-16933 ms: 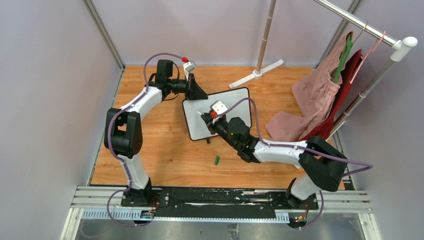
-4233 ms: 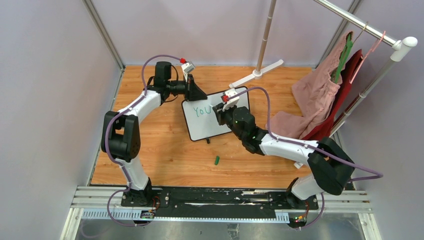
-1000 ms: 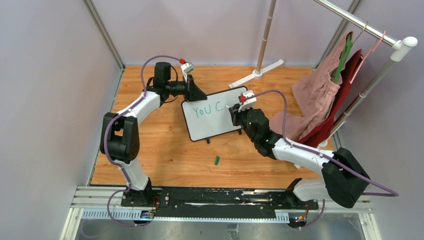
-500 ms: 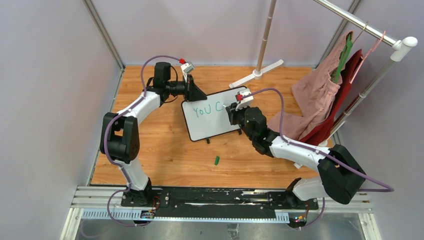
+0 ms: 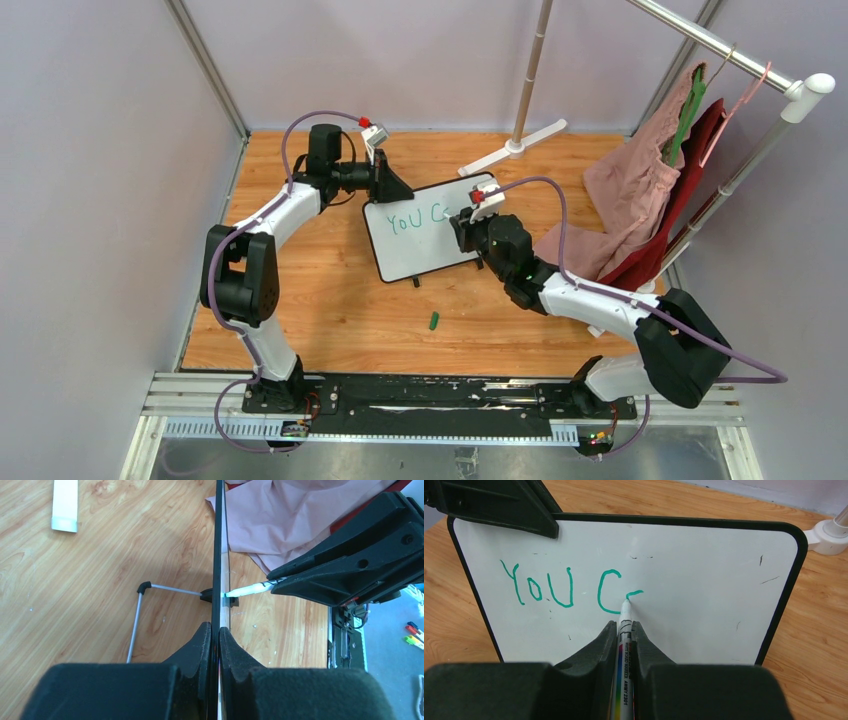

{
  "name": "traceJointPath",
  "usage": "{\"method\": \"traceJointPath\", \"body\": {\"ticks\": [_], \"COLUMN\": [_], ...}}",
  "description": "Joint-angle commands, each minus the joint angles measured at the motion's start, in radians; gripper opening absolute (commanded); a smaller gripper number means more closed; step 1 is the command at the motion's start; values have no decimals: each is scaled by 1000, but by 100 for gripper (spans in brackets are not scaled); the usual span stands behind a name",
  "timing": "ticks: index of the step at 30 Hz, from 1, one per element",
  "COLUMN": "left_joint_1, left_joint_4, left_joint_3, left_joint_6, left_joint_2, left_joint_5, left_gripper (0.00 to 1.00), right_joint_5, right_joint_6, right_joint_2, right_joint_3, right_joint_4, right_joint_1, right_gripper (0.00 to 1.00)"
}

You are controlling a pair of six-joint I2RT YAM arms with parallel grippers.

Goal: Write a sentence on the whiteboard

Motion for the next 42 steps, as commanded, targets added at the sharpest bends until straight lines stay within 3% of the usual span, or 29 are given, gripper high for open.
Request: {"method": "traceJointPath", "body": {"ticks": [1, 42], "left_joint_1": [-5, -7], "left_joint_4": [-15, -2], "left_joint_3": [-23, -32], "left_joint_6": [5, -3], "left_joint_2": [-25, -30], "left_joint_5": [0, 0], "left_gripper": [0, 0], "right_joint_5": [35, 54], "right_joint_6": [5, -27], "right_joint_2": [-14, 10], "right_joint_3": [-17, 73], "right_joint_4": [-39, -60], "right_joint_1": [-10, -35], "right_gripper": [0, 0]}}
